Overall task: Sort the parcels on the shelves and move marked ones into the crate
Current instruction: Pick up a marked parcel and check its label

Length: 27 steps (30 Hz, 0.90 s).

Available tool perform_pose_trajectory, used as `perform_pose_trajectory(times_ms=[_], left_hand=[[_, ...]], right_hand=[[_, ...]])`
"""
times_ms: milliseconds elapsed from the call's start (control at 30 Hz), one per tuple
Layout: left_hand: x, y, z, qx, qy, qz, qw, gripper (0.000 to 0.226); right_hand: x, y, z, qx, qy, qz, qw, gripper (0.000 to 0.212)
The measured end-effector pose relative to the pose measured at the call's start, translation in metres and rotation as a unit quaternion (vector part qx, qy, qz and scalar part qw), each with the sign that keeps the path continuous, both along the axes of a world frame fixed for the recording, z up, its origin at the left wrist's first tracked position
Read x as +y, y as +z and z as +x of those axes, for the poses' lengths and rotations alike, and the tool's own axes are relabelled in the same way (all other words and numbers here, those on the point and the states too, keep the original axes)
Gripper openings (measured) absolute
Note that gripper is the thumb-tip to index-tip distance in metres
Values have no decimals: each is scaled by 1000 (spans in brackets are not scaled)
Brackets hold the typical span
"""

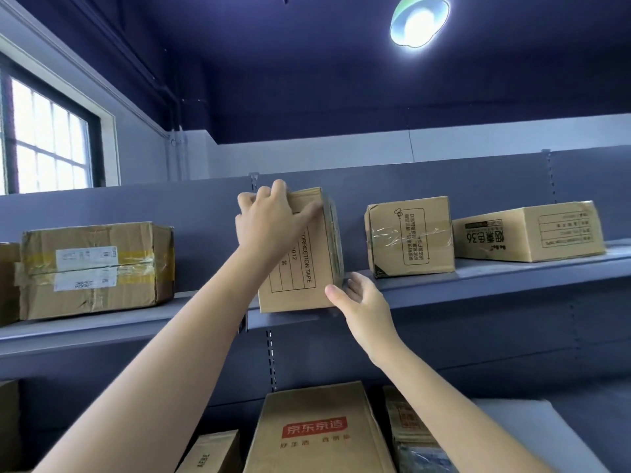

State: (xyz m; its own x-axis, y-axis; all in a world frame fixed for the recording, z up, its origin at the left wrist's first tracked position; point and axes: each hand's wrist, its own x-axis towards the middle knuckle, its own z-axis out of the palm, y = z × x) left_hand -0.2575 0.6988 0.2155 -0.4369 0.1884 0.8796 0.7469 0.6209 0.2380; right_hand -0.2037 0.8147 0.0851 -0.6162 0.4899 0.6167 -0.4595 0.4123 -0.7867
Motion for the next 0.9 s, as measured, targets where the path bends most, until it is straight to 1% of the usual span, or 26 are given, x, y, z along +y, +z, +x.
perform_pose_trajectory(times_ms=[100,167,233,267,300,333,367,433,467,500,567,633,733,800,900], left_hand=[[-18,-4,0,11,-12,30,999,56],[-34,-8,-1,12,-24,54,998,56],[-53,-12,-2,-1,-46,89,995,58],[-62,-14,-3,-12,-62,107,992,58],[-71,-17,-4,-22,-80,122,989,57],[-79,-20,-5,-31,-96,137,985,55],[-86,-23,-5,-40,-110,150,982,53],[-100,-29,-5,-68,-131,176,973,48],[-106,-33,-5,-86,-140,185,969,44],[-112,-36,-5,-103,-152,190,964,40],[-126,-43,-6,-140,-182,178,957,32],[-138,-50,-5,-172,-228,153,946,37],[-152,-61,-5,-210,-305,156,916,36],[-159,-69,-7,-225,-327,171,902,34],[-165,-79,-10,-244,-346,191,886,33]], right_hand=[[-5,-1,-1,0,31,-20,999,54],[-10,-1,0,21,34,-48,998,53],[-17,0,0,31,42,-102,993,52],[-20,1,0,27,74,-147,986,55],[-24,3,-1,18,128,-193,973,54],[-30,4,-3,4,194,-226,954,49],[-37,5,-3,-20,252,-241,937,40],[-52,5,-6,-62,326,-236,913,29],[-59,4,-8,-67,348,-233,906,28],[-65,3,-10,-65,362,-230,901,32],[-73,-2,-14,-63,372,-224,899,47],[-79,-6,-16,-64,372,-209,902,59],[-83,-12,-18,-53,386,-204,898,78],[-82,-11,-17,-30,385,-209,899,83],[-78,-5,-12,43,350,-223,909,78]])
